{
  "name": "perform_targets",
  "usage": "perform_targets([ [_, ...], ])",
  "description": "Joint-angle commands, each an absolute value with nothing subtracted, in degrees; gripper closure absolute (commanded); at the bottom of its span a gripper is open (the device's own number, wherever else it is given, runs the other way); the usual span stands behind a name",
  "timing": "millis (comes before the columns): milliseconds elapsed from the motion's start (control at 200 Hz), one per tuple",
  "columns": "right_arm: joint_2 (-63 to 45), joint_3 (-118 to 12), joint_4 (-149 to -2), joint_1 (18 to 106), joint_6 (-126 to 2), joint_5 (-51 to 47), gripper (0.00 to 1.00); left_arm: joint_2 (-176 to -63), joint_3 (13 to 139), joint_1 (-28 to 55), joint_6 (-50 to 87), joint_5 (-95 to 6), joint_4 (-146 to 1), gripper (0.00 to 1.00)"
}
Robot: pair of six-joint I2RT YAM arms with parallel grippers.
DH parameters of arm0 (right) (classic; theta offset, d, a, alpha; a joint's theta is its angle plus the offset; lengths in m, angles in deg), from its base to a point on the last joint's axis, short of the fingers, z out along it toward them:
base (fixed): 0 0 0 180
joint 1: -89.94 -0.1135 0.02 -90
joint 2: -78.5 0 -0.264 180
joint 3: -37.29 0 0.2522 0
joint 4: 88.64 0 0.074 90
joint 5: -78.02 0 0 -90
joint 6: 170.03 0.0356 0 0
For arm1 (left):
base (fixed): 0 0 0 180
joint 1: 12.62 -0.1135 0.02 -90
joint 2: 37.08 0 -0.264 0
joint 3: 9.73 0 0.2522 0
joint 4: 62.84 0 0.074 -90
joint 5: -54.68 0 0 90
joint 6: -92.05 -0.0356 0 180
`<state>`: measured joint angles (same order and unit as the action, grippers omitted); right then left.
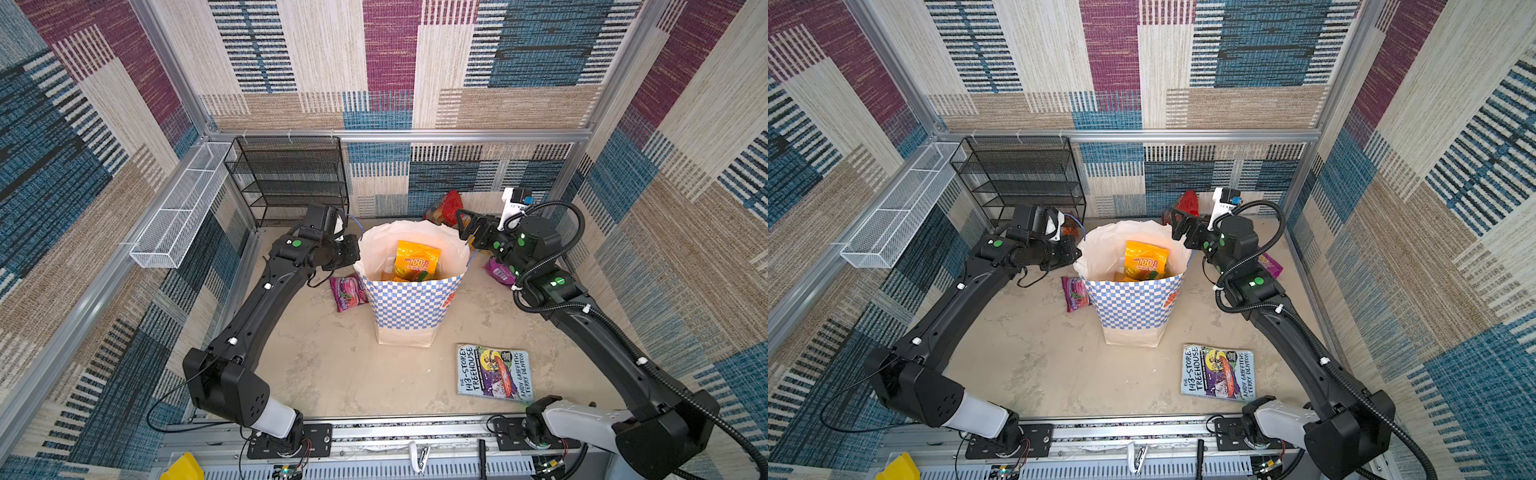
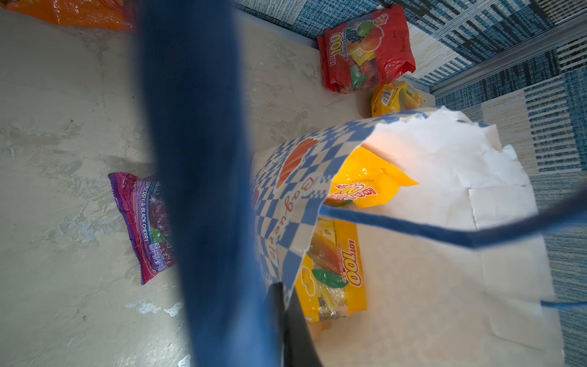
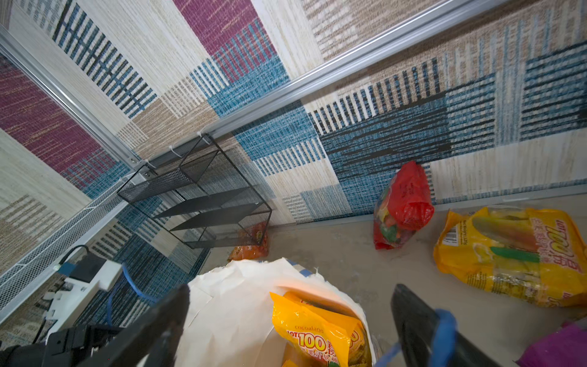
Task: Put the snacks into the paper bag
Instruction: 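Release the blue handle with right gripper and move it toward the yellow bags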
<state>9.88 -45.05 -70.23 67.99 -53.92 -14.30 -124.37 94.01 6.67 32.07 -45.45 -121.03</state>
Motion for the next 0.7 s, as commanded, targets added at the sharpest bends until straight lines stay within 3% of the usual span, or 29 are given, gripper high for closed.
perform_targets([
  [0,10.3,-47.9,-72.3,69.3,-55.3,-21.4,0.00,-124.3,93.9,6.5,32.7,-43.6,-118.7,1.00],
  [140,9.8,-49.5,-71.8,76.5,-50.7,-15.2,0.00,-124.1,93.7,6.6,33.3,-45.0,-118.3,1.00],
  [341,13.6,-47.5,-74.5,76.8,-50.6,-8.9,0.00,-124.7,93.7,6.5,33.6,-45.1,-118.3,1.00],
  [601,11.2,-41.8,-79.5,76.8,-39.4,16.6,0.00,-123.9,92.7,6.5,33.8,-47.5,-116.4,1.00],
  [696,11.5,-40.2,-78.6,76.1,-37.0,16.0,0.00,-123.9,92.5,6.5,33.9,-47.2,-115.9,1.00],
])
